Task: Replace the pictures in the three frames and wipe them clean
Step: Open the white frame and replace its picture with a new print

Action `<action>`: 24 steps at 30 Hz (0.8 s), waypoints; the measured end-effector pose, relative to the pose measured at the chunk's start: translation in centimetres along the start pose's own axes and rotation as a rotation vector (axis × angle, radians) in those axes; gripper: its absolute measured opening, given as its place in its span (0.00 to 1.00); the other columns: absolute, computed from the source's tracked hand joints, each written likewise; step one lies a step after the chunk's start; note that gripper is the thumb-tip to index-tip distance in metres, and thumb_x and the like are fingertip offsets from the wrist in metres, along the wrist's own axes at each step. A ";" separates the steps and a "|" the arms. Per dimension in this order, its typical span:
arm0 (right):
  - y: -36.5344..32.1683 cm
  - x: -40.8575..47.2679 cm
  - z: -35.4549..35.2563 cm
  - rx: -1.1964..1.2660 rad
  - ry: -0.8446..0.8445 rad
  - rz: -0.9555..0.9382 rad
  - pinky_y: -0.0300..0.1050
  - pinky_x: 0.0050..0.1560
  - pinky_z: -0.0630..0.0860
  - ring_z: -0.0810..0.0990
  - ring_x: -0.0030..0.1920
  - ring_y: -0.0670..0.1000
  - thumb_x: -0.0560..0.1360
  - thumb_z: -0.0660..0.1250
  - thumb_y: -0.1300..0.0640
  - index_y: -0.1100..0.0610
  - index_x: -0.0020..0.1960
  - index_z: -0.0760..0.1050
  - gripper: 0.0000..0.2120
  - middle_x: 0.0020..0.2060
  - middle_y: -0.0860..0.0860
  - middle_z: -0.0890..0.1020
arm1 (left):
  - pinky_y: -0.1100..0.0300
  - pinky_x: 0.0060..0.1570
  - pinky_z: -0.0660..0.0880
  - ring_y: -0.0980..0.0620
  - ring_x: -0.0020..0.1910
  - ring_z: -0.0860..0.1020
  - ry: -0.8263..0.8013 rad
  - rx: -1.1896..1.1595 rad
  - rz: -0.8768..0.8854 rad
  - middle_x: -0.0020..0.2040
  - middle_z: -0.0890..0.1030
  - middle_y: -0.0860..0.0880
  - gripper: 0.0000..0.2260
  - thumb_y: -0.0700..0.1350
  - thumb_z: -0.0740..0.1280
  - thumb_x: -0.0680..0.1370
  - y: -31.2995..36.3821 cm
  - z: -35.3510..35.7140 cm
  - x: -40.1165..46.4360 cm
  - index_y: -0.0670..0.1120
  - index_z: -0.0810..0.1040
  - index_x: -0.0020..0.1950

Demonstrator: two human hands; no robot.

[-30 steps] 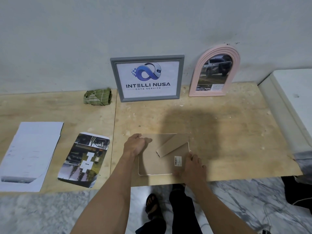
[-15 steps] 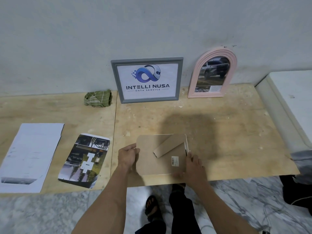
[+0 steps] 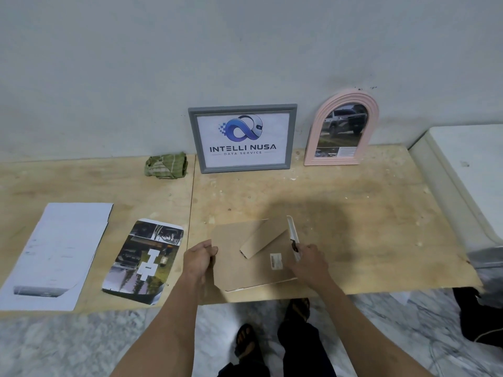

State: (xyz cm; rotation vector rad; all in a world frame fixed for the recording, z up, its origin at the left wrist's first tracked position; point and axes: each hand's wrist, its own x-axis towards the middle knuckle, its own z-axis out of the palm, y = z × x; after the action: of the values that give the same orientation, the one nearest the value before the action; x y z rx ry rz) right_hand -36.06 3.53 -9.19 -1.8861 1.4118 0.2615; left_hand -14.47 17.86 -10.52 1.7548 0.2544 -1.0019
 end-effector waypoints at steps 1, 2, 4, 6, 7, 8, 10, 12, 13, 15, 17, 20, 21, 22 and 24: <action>-0.1 0.5 -0.2 0.026 0.007 0.010 0.51 0.54 0.77 0.79 0.52 0.56 0.72 0.65 0.45 0.55 0.52 0.78 0.15 0.49 0.55 0.78 | 0.58 0.39 0.78 0.46 0.42 0.80 -0.003 0.010 0.004 0.53 0.84 0.37 0.13 0.30 0.65 0.77 0.1 -0.1 -0.1 0.38 0.82 0.60; -0.1 0.8 -0.2 0.044 -0.006 0.035 0.49 0.46 0.79 0.80 0.44 0.55 0.72 0.65 0.47 0.57 0.47 0.79 0.14 0.42 0.55 0.80 | 0.58 0.38 0.77 0.47 0.41 0.80 -0.005 0.028 0.000 0.52 0.84 0.38 0.13 0.31 0.65 0.78 0.1 -0.3 -0.1 0.38 0.82 0.60; 0.2 1.4 -0.2 0.025 -0.061 0.057 0.45 0.36 0.75 0.79 0.36 0.52 0.71 0.65 0.48 0.59 0.44 0.78 0.13 0.37 0.54 0.80 | 0.60 0.34 0.77 0.48 0.39 0.80 -0.020 0.043 -0.022 0.48 0.84 0.41 0.12 0.32 0.63 0.79 0.3 -0.5 -0.2 0.39 0.82 0.58; 0.8 2.0 0.3 -0.003 -0.066 0.049 0.43 0.34 0.72 0.79 0.38 0.54 0.70 0.65 0.46 0.57 0.46 0.78 0.15 0.40 0.55 0.80 | 0.63 0.28 0.76 0.49 0.38 0.80 -0.033 0.066 -0.042 0.45 0.84 0.43 0.12 0.32 0.63 0.79 0.5 -0.4 -0.2 0.39 0.82 0.58; 1.1 2.4 0.6 -0.002 -0.047 0.045 0.43 0.34 0.71 0.80 0.40 0.55 0.69 0.64 0.45 0.57 0.45 0.78 0.15 0.41 0.56 0.80 | 0.64 0.26 0.75 0.49 0.37 0.79 -0.024 0.080 -0.043 0.44 0.84 0.43 0.11 0.33 0.63 0.79 0.6 -0.4 -0.3 0.40 0.83 0.57; 1.3 2.7 0.8 0.008 -0.013 0.040 0.44 0.35 0.71 0.80 0.40 0.57 0.69 0.63 0.45 0.56 0.42 0.79 0.15 0.40 0.57 0.80 | 0.64 0.26 0.75 0.49 0.37 0.79 -0.004 0.089 -0.045 0.43 0.84 0.44 0.11 0.33 0.63 0.79 0.6 -0.3 -0.2 0.40 0.83 0.56; 1.6 2.9 1.0 0.033 0.064 0.002 0.44 0.37 0.71 0.80 0.41 0.58 0.71 0.62 0.47 0.54 0.38 0.79 0.13 0.39 0.57 0.79 | 0.61 0.32 0.75 0.49 0.38 0.79 0.034 0.071 -0.054 0.43 0.83 0.44 0.11 0.32 0.64 0.79 0.4 -0.2 -0.4 0.42 0.82 0.56; 1.3 2.8 0.6 0.070 0.117 -0.040 0.44 0.39 0.74 0.80 0.40 0.57 0.73 0.64 0.53 0.55 0.41 0.83 0.10 0.40 0.55 0.80 | 0.58 0.36 0.74 0.48 0.39 0.78 0.074 0.018 -0.060 0.42 0.82 0.45 0.11 0.32 0.65 0.78 0.3 0.3 -0.8 0.42 0.82 0.56; 1.1 2.7 0.1 0.129 0.119 -0.050 0.46 0.38 0.75 0.80 0.40 0.56 0.72 0.64 0.56 0.57 0.41 0.82 0.09 0.39 0.55 0.81 | 0.58 0.37 0.74 0.48 0.40 0.78 0.094 -0.004 -0.056 0.43 0.82 0.45 0.11 0.31 0.66 0.78 0.3 0.8 -1.0 0.41 0.81 0.56; 1.5 3.1 -1.4 0.246 0.083 -0.017 0.46 0.36 0.73 0.80 0.39 0.56 0.73 0.63 0.60 0.60 0.40 0.81 0.08 0.37 0.55 0.83 | 0.59 0.36 0.74 0.49 0.39 0.77 0.113 -0.013 -0.036 0.41 0.81 0.46 0.09 0.31 0.66 0.77 0.4 2.5 -1.6 0.41 0.82 0.53; 2.7 3.7 -3.6 0.328 0.079 0.041 0.44 0.37 0.69 0.80 0.43 0.55 0.74 0.65 0.60 0.59 0.44 0.83 0.08 0.40 0.55 0.84 | 0.60 0.36 0.74 0.50 0.37 0.78 0.097 0.007 0.013 0.41 0.82 0.45 0.08 0.31 0.66 0.76 0.7 4.9 -2.5 0.41 0.83 0.49; 6.4 5.1 -7.6 0.382 0.105 0.094 0.42 0.41 0.68 0.82 0.47 0.56 0.74 0.68 0.59 0.59 0.47 0.84 0.07 0.44 0.56 0.85 | 0.64 0.34 0.72 0.54 0.33 0.77 0.038 0.113 0.124 0.35 0.82 0.51 0.12 0.29 0.67 0.74 0.8 9.9 -3.9 0.44 0.83 0.42; 8.2 5.5 -9.2 0.374 0.114 0.102 0.43 0.41 0.69 0.82 0.48 0.56 0.74 0.68 0.59 0.59 0.47 0.84 0.06 0.44 0.57 0.85 | 0.65 0.30 0.70 0.57 0.30 0.75 -0.011 0.163 0.136 0.32 0.81 0.54 0.13 0.29 0.66 0.74 0.7 12.0 -4.5 0.46 0.83 0.42; 9.8 5.8 -10.6 0.357 0.127 0.105 0.44 0.42 0.71 0.82 0.48 0.57 0.74 0.68 0.59 0.58 0.46 0.84 0.06 0.44 0.57 0.85 | 0.65 0.29 0.69 0.56 0.27 0.74 -0.059 0.207 0.130 0.30 0.80 0.53 0.15 0.29 0.65 0.74 0.5 14.0 -5.1 0.48 0.83 0.43; 13.2 6.1 -13.4 0.341 0.180 0.122 0.46 0.44 0.72 0.82 0.48 0.58 0.74 0.69 0.60 0.58 0.43 0.83 0.05 0.44 0.58 0.85 | 0.63 0.31 0.67 0.50 0.28 0.71 -0.163 0.297 0.112 0.30 0.77 0.48 0.14 0.30 0.64 0.73 -0.2 17.9 -5.6 0.47 0.84 0.43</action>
State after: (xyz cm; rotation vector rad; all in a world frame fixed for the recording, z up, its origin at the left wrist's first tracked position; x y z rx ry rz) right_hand -49.13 -11.34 -9.09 -1.5773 1.5817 -0.0903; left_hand -27.12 4.16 -8.40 1.9154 -0.1009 -1.1374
